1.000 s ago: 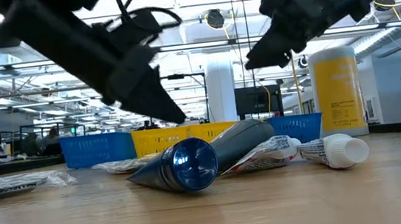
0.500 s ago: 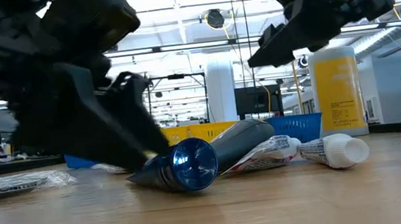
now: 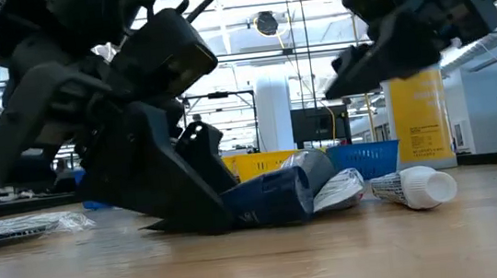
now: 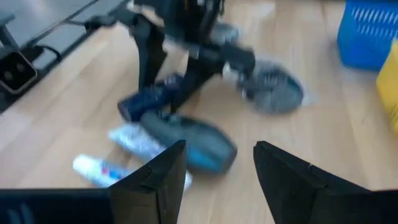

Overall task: Pick & Place Travel size toiletries
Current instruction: Put the shaving cream into the right yellow basket

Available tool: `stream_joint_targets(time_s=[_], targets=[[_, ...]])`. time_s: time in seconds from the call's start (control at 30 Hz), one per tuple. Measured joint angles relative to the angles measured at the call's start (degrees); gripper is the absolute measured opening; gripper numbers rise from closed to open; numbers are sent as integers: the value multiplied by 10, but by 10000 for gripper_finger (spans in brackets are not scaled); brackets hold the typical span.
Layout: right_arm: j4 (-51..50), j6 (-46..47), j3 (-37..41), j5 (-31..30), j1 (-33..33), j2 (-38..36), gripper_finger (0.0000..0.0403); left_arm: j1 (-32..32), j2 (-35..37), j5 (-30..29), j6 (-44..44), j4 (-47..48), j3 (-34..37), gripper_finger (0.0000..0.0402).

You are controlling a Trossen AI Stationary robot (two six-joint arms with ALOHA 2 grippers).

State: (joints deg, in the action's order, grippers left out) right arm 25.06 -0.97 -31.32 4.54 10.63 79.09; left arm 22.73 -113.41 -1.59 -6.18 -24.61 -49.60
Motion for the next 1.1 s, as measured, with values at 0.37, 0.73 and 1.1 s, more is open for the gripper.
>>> stream_joint_targets(time_s=[0.37, 0.73, 1.1], targets=[[205, 62, 157, 0, 0, -1, 175, -12, 69, 3, -55, 64, 2, 81], [540, 10, 305, -104, 0, -1, 171, -151, 215, -46, 29, 183, -75, 47], [521, -14, 299, -105, 0, 0, 171, -349, 117, -19, 225, 248, -208, 50]])
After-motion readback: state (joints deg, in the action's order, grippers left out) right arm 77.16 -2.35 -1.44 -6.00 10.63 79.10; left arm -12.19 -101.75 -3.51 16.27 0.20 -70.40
